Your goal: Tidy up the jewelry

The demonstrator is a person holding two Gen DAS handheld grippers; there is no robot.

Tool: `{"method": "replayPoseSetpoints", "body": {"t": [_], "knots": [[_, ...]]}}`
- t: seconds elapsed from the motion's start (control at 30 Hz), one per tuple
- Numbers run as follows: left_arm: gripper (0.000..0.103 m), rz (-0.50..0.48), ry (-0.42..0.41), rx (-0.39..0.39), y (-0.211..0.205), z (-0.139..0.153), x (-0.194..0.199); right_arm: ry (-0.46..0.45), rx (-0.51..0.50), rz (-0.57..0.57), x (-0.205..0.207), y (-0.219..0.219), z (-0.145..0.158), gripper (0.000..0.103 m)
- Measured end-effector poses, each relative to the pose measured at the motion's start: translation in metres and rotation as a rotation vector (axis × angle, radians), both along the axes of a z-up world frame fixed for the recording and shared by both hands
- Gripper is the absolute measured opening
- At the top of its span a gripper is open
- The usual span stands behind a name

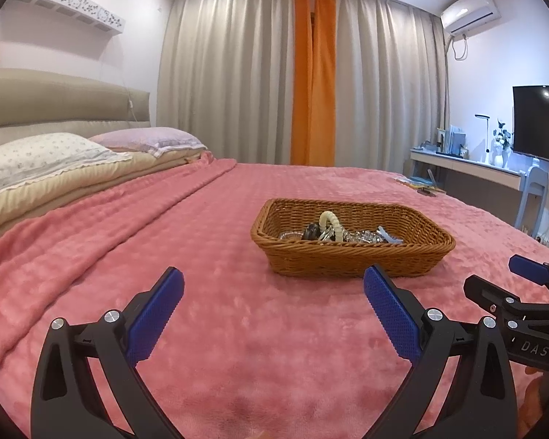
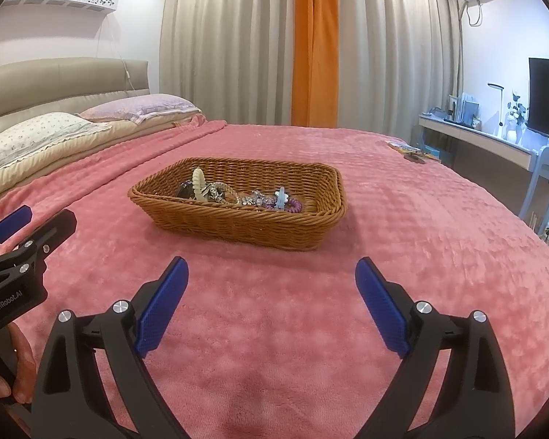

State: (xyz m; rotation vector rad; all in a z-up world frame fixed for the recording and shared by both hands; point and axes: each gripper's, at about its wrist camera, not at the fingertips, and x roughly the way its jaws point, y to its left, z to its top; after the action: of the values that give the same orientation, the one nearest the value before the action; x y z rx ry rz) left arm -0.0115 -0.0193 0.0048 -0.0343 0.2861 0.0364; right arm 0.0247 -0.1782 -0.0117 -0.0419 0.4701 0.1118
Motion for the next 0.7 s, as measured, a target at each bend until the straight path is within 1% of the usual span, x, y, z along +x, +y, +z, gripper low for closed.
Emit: {"method": "replayPoseSetpoints", "body": {"t": [0.23, 0.7], "knots": [[0.095, -0.007, 0.003, -0.001, 0.0008, -0.0001, 0.0001, -0.001, -0.007, -0.004, -0.0002, 0.0005, -0.0008, 0.093], [0.095, -0.013, 0.023, -0.008, -0.0003, -0.0028, 0.0007, 0.012, -0.010, -0.006, 0.0007, 0.0000, -0.0022, 0.093]]}}
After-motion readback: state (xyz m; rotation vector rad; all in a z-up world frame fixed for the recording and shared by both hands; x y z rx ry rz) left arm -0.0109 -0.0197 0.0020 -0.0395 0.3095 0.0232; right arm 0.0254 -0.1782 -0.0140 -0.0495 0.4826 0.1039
